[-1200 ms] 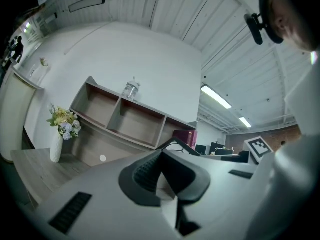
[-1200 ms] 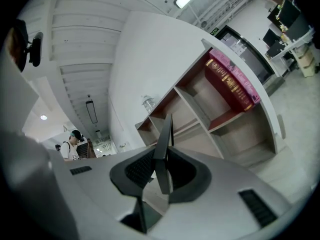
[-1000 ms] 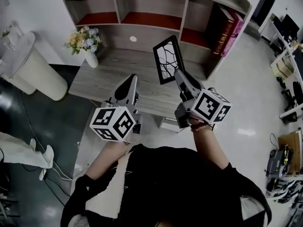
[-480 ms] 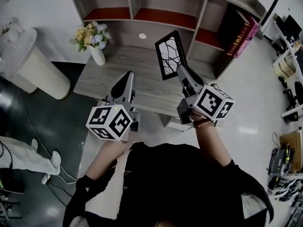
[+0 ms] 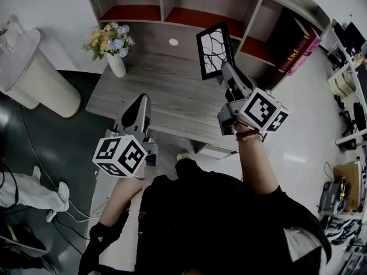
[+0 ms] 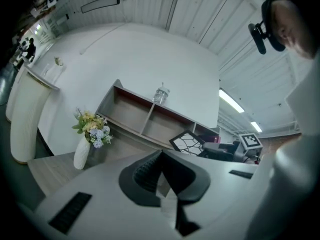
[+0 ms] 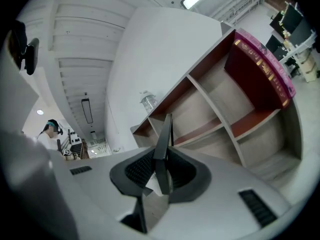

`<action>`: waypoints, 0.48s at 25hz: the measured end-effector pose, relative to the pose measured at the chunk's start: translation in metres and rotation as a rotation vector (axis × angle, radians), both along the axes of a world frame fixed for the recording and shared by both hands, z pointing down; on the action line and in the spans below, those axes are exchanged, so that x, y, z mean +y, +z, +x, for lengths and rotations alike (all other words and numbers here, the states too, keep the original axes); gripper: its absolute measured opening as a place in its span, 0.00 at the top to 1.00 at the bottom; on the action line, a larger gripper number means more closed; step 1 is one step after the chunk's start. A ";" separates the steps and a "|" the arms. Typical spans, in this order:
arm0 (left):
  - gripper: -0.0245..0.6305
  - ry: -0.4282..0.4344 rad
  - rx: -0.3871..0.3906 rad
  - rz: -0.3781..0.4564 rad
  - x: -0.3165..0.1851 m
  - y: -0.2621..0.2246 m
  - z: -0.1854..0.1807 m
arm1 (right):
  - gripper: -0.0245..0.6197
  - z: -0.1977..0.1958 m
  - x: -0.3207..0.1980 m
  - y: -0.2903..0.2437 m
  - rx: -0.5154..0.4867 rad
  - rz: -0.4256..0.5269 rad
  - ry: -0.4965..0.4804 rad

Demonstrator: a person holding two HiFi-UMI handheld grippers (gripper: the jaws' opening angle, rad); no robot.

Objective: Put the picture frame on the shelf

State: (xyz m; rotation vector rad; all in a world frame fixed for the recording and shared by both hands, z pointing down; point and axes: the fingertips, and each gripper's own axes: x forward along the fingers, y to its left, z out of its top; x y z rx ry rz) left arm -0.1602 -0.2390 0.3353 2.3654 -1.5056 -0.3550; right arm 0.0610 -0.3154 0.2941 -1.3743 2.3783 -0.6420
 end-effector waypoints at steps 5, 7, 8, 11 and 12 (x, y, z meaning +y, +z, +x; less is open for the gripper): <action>0.95 -0.053 -0.005 0.028 -0.022 -0.011 -0.022 | 0.84 -0.007 -0.040 -0.020 -0.005 0.037 -0.013; 0.95 -0.074 -0.003 0.033 -0.032 -0.015 -0.032 | 0.84 -0.012 -0.057 -0.025 -0.005 0.042 -0.020; 0.95 -0.082 -0.005 0.035 -0.037 -0.016 -0.037 | 0.84 -0.014 -0.065 -0.027 -0.004 0.045 -0.024; 0.95 -0.115 -0.006 0.043 -0.052 -0.022 -0.051 | 0.84 -0.021 -0.090 -0.036 -0.005 0.056 -0.035; 0.95 -0.127 -0.006 0.046 -0.056 -0.024 -0.055 | 0.84 -0.023 -0.098 -0.039 -0.006 0.059 -0.038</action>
